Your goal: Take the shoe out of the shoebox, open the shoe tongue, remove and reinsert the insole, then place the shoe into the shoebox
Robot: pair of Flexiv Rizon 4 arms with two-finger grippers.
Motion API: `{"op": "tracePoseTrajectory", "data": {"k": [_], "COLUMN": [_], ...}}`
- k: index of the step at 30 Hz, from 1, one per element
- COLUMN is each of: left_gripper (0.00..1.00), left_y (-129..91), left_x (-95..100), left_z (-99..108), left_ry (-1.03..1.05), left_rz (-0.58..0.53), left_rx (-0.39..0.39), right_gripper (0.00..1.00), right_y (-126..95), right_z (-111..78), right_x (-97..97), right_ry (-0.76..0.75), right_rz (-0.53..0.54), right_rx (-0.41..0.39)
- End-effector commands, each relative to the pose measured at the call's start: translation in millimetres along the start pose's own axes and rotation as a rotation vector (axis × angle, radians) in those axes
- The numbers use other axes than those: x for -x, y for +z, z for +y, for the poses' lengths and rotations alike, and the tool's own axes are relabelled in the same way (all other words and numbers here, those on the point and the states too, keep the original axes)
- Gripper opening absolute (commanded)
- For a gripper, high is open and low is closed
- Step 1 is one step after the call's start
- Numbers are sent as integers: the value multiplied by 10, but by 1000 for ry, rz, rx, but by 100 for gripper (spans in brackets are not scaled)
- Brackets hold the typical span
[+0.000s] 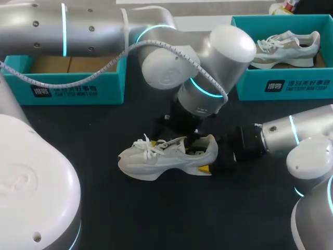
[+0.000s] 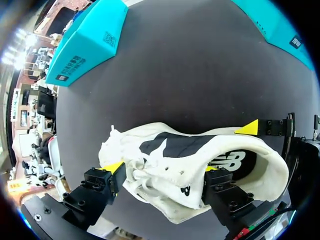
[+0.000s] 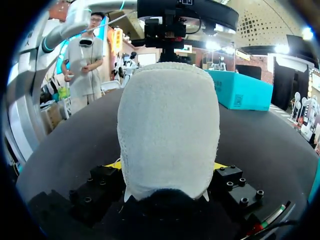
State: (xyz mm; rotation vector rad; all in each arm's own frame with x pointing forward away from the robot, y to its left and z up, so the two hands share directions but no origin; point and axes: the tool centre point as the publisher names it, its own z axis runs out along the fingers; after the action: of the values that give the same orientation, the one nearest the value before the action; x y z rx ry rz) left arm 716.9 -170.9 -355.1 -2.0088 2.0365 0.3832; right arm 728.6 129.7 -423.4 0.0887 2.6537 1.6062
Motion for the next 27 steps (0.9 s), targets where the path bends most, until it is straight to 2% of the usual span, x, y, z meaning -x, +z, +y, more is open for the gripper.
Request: {"op": "tracePoseTrajectory", "data": {"k": [1,2,3,4,6,14,18,27], "left_gripper": [39,39,28,23,0,0,0,0], "left_y": [-70,-75,-111,-121,-138,-269,-310,-278], "left_x": [112,117,145,152,166,324,492,888], "left_z": [21,22,26,26,22,16,13,-5], "left_ry": [5,7,13,14,17,106,172,201], "left_rz": [16,18,29,32,40,87,98,109], "left_rx": [-13,-14,-18,-19,-16,27,74,91], "right_gripper": [0,0,0,0,0,0,0,0], "right_y": [50,50,50,50,50,50,50,50], "right_z": [-94,-94,-94,-94,-94,-94,-94,-94], "right_x": [28,28,28,28,28,28,28,28], "right_ry": [0,0,0,0,0,0,0,0], "right_rz": [-2,-2,-2,-2,-2,-2,-2,-2], "right_rx": [-5,-5,-5,-5,-5,-5,-5,-5]}}
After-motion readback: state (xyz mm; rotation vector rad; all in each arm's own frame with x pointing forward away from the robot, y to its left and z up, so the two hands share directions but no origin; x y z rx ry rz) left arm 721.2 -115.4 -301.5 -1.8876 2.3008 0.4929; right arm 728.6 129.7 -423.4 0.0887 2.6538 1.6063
